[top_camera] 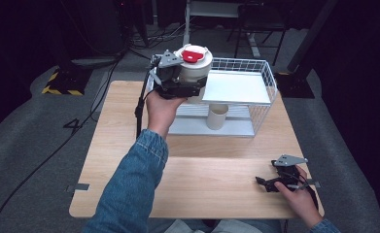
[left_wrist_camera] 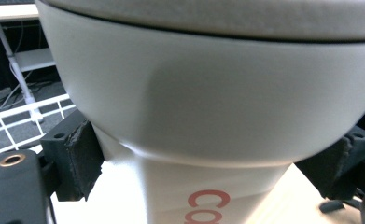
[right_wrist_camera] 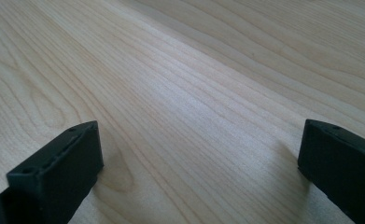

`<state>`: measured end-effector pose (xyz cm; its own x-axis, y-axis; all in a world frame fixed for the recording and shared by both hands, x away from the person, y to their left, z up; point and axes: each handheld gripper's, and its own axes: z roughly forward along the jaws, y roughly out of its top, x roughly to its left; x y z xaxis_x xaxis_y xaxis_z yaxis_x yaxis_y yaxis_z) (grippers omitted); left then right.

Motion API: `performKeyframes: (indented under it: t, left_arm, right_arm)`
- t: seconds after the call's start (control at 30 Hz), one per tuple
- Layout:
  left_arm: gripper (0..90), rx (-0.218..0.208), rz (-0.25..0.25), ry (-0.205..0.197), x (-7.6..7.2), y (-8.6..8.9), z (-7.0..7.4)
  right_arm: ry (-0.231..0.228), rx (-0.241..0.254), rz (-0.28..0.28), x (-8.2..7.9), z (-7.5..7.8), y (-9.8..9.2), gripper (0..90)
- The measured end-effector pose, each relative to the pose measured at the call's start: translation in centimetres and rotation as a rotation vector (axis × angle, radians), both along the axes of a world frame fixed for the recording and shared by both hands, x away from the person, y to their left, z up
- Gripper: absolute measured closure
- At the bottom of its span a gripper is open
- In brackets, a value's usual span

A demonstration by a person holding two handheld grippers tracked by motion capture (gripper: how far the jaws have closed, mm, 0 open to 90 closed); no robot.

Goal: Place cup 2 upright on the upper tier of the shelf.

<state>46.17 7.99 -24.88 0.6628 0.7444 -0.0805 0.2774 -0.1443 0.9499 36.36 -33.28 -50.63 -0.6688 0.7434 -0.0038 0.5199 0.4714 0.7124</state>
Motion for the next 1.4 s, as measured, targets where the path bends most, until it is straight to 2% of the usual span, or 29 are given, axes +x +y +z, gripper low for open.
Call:
performKeyframes:
  t: [0.17, 0.3, 0.53, 0.6, 0.7, 0.83, 1.0, 1.07, 1.4]
  left_arm:
    - [13.2, -0.029, 0.014, -0.007, 1.1, -0.9, 0.0]
    - [13.2, -0.007, 0.034, -0.011, 2.3, -2.2, 0.0]
    - [13.2, -0.008, 0.071, -0.021, 3.8, -3.3, -0.3]
    - [13.2, 0.003, 0.085, -0.027, 4.4, -3.8, -0.5]
    - [13.2, 0.003, 0.09, -0.026, 4.9, -4.1, -0.7]
    - [13.2, -0.022, 0.09, -0.026, 5.7, -5.0, -1.0]
    - [13.1, -0.012, 0.092, -0.029, 6.4, -5.6, -1.3]
    - [13.2, -0.025, 0.092, -0.016, 6.9, -6.0, -1.7]
    - [13.1, -0.012, 0.092, -0.01, 7.5, -7.6, -2.4]
  right_arm:
    - [0.0, 0.0, 0.0, 0.0, 0.0, 0.0, 0.2]
    - [0.002, 0.002, 0.003, 0.0, 0.0, 0.0, 0.1]
    - [-0.001, 0.001, 0.006, 0.0, 0.0, 0.0, 0.1]
    - [0.0, 0.001, 0.008, 0.0, 0.0, 0.0, 0.1]
    - [0.0, 0.001, 0.008, 0.0, 0.0, 0.0, 0.1]
    - [0.0, 0.001, 0.008, 0.0, 0.0, 0.0, 0.1]
    - [0.0, -0.002, 0.016, 0.0, 0.0, 0.0, 0.2]
    - [0.001, -0.001, 0.017, 0.0, 0.0, 0.0, 0.1]
    - [0.001, -0.001, 0.025, -0.1, 0.0, 0.0, 0.1]
